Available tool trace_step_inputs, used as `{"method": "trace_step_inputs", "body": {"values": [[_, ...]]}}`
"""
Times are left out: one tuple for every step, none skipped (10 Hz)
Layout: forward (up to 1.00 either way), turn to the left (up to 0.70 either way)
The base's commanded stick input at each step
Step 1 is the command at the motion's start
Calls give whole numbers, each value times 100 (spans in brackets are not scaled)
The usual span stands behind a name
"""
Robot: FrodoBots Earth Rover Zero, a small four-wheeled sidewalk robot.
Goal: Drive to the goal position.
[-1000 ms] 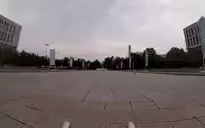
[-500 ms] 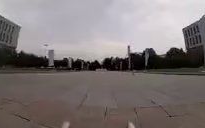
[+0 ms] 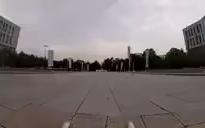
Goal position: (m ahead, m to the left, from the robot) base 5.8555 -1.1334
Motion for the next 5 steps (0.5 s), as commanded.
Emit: {"method": "trace_step_inputs", "body": {"values": [[60, 0], [60, 0], [60, 0], [60, 0], [60, 0]]}}
